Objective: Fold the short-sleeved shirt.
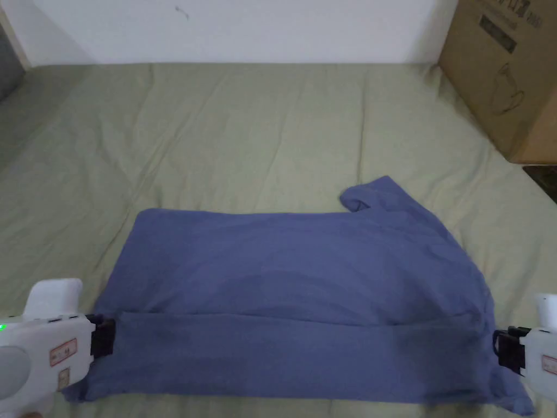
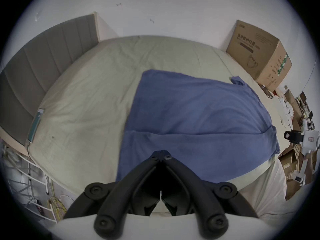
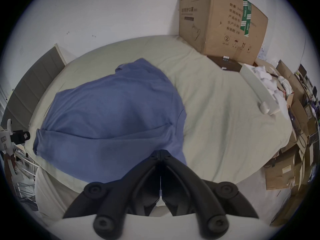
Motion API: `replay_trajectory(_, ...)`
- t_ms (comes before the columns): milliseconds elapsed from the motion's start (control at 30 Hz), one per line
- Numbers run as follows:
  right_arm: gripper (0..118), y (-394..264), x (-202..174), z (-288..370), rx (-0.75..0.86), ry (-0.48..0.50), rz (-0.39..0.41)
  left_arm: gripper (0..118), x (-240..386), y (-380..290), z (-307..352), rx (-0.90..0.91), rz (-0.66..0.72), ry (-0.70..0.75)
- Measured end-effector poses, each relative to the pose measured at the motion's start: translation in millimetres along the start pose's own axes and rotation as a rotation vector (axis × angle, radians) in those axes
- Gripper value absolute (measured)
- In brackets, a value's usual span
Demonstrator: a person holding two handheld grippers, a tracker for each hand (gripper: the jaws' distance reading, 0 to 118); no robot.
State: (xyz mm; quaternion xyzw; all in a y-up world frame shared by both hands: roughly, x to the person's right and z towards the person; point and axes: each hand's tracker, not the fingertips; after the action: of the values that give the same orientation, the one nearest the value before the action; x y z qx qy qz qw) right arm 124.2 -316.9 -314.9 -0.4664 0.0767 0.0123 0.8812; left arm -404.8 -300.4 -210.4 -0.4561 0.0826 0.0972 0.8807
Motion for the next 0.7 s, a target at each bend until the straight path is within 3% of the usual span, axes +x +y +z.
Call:
replay_trajectory(100, 0, -5, -1, -13, -0.034, 0.030, -0.054, 0, 10, -3, -11, -0.007, 0.013, -0.016)
replay_trajectory(267, 0, 19, 0, -29, -0.046, 0.032, -0.032, 0, 14, 9, -20, -0.027, -0.020, 0.051)
replay_trajectory(333, 3, 44, 5, -38, 0.005, 0.061, -0.072, 0, 10, 19, -25, -0.025, -0.008, 0.051)
replay_trajectory(400, 59, 81, 8, -54, 0.015, 0.076, -0.069, 0, 10, 29, -26, -0.017, -0.003, 0.054)
replay_trajectory(433, 75, 101, 8, -65, 0.010, 0.078, -0.055, 0, 8, 34, -28, -0.013, 0.001, 0.052)
replay_trajectory(567, 77, 179, 8, -126, 0.002, 0.035, 0.016, 0, 9, 52, -41, -0.011, 0.002, 0.065)
replay_trajectory(700, 77, 225, 6, -190, -0.063, 0.042, 0.026, 0, 6, 62, -55, -0.030, 0.032, 0.076)
